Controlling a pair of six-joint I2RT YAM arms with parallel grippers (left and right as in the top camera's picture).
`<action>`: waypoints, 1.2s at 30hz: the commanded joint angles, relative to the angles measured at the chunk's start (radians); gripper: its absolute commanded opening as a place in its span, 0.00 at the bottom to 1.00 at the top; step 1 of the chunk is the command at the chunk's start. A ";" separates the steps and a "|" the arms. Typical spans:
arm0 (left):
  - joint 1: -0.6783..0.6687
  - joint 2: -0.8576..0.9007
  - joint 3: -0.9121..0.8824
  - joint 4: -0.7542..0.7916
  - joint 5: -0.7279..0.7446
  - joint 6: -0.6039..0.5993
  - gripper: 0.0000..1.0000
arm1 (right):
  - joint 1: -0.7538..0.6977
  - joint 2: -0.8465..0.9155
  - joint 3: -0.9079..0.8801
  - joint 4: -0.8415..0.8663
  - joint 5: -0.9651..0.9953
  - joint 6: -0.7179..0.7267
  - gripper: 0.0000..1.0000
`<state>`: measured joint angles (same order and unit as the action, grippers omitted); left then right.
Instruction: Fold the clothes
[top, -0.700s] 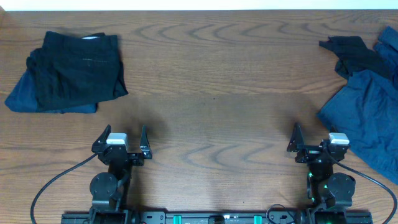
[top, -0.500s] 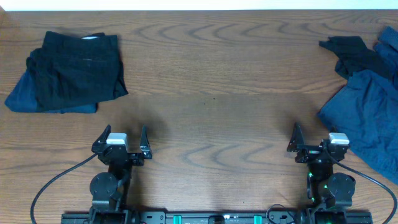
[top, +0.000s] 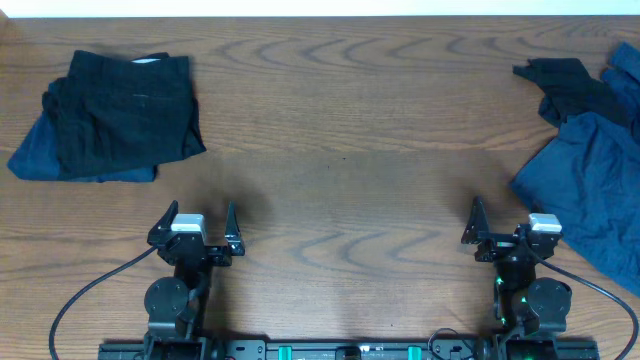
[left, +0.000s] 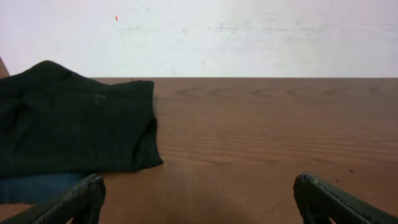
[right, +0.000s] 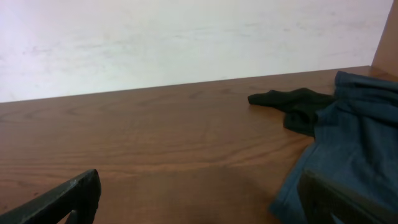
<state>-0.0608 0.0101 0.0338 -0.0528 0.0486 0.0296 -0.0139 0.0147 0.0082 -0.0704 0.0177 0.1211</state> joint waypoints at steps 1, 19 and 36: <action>-0.004 -0.006 -0.030 -0.013 -0.001 -0.001 0.98 | -0.009 -0.006 -0.003 -0.003 0.000 -0.010 0.99; -0.004 0.048 -0.030 -0.009 -0.001 -0.001 0.98 | -0.009 -0.006 -0.003 -0.002 0.000 -0.010 0.99; -0.004 0.048 -0.030 -0.012 -0.001 -0.002 0.98 | -0.009 0.023 -0.003 -0.003 0.000 -0.010 0.99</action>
<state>-0.0608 0.0578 0.0322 -0.0494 0.0486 0.0296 -0.0139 0.0204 0.0082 -0.0704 0.0177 0.1211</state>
